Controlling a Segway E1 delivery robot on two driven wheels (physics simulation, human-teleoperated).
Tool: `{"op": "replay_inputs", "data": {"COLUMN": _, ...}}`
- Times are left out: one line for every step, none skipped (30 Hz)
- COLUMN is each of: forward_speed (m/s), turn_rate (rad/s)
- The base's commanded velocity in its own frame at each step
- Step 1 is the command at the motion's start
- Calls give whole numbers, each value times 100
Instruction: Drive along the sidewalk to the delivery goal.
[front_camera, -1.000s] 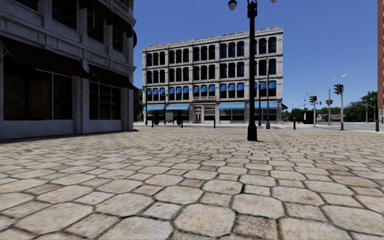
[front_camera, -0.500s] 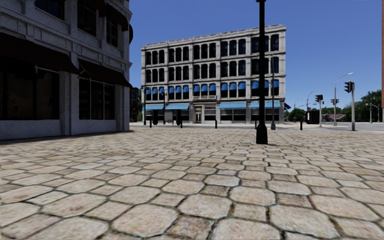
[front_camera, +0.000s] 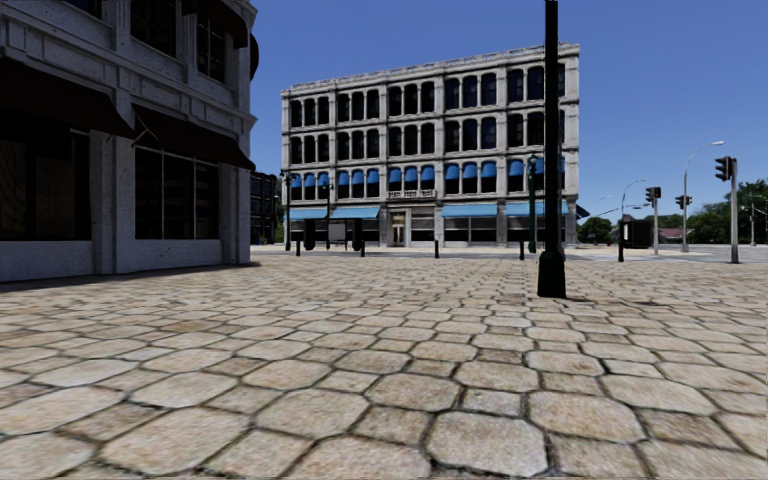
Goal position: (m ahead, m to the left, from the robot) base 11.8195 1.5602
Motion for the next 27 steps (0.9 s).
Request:
{"op": "replay_inputs", "data": {"forward_speed": 200, "turn_rate": 20}}
{"op": "replay_inputs", "data": {"forward_speed": 200, "turn_rate": 20}}
{"op": "replay_inputs", "data": {"forward_speed": 200, "turn_rate": 20}}
{"op": "replay_inputs", "data": {"forward_speed": 200, "turn_rate": 20}}
{"op": "replay_inputs", "data": {"forward_speed": 200, "turn_rate": 20}}
{"op": "replay_inputs", "data": {"forward_speed": 200, "turn_rate": 21}}
{"op": "replay_inputs", "data": {"forward_speed": 200, "turn_rate": 22}}
{"op": "replay_inputs", "data": {"forward_speed": 200, "turn_rate": 22}}
{"op": "replay_inputs", "data": {"forward_speed": 200, "turn_rate": 22}}
{"op": "replay_inputs", "data": {"forward_speed": 200, "turn_rate": 24}}
{"op": "replay_inputs", "data": {"forward_speed": 200, "turn_rate": 25}}
{"op": "replay_inputs", "data": {"forward_speed": 200, "turn_rate": 26}}
{"op": "replay_inputs", "data": {"forward_speed": 200, "turn_rate": 26}}
{"op": "replay_inputs", "data": {"forward_speed": 200, "turn_rate": 26}}
{"op": "replay_inputs", "data": {"forward_speed": 200, "turn_rate": 26}}
{"op": "replay_inputs", "data": {"forward_speed": 200, "turn_rate": 26}}
{"op": "replay_inputs", "data": {"forward_speed": 200, "turn_rate": 26}}
{"op": "replay_inputs", "data": {"forward_speed": 200, "turn_rate": 26}}
{"op": "replay_inputs", "data": {"forward_speed": 200, "turn_rate": 27}}
{"op": "replay_inputs", "data": {"forward_speed": 200, "turn_rate": 27}}
{"op": "replay_inputs", "data": {"forward_speed": 200, "turn_rate": 31}}
{"op": "replay_inputs", "data": {"forward_speed": 200, "turn_rate": 31}}
{"op": "replay_inputs", "data": {"forward_speed": 200, "turn_rate": 33}}
{"op": "replay_inputs", "data": {"forward_speed": 200, "turn_rate": 33}}
{"op": "replay_inputs", "data": {"forward_speed": 200, "turn_rate": 33}}
{"op": "replay_inputs", "data": {"forward_speed": 200, "turn_rate": 33}}
{"op": "replay_inputs", "data": {"forward_speed": 200, "turn_rate": 33}}
